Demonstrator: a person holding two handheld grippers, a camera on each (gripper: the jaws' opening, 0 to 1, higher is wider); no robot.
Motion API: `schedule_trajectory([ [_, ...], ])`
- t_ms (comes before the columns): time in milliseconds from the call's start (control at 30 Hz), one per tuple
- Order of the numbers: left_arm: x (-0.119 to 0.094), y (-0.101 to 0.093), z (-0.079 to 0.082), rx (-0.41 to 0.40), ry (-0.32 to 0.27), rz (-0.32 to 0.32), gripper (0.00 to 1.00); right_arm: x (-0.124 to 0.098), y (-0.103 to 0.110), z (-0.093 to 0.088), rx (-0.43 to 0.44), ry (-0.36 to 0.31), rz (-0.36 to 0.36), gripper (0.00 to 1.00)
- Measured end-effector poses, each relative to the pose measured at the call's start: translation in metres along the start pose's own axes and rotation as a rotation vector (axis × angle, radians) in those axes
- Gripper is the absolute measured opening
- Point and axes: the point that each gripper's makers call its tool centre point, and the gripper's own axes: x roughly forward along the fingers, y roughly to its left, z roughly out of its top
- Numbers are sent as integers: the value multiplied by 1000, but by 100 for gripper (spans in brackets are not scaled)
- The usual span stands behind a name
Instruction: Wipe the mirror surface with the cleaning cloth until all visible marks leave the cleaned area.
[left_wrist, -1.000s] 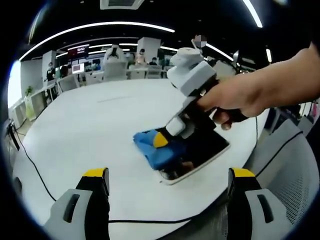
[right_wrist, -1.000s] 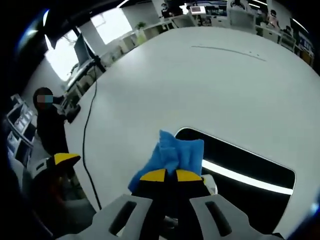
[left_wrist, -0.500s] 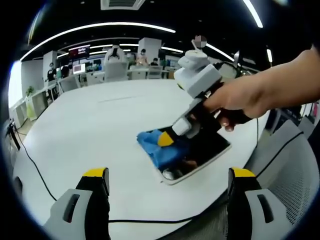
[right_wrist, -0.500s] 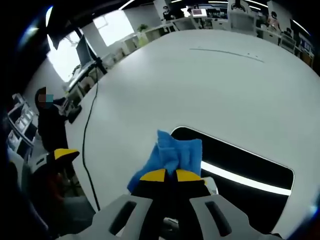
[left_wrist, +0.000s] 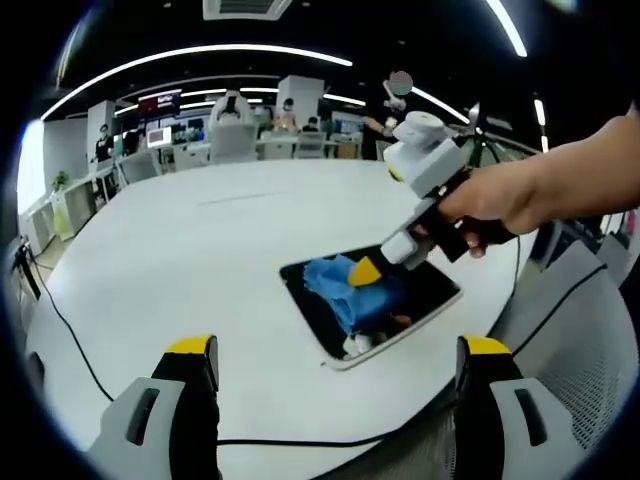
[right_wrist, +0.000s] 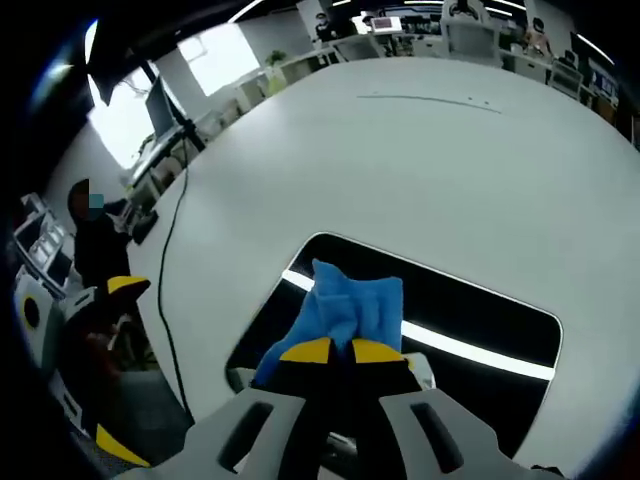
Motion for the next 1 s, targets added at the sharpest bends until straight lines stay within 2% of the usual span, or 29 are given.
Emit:
schedule_trajectory([
  [33,0,-4,2,-1,-10,-24,99,0,-2,-1,0,-1,-1,0],
  [333,0,-5,0,5,0,-29,99,-11,-17,-8,2,-14,-14,0],
  [500,0,-7,1,-4,-2,-43,99,-18,-29,-13,41,-18,-20,0],
  [1000,-1,-7,0,-16,1,-36,99,-38,-65,-26,90,-15,-39,0],
])
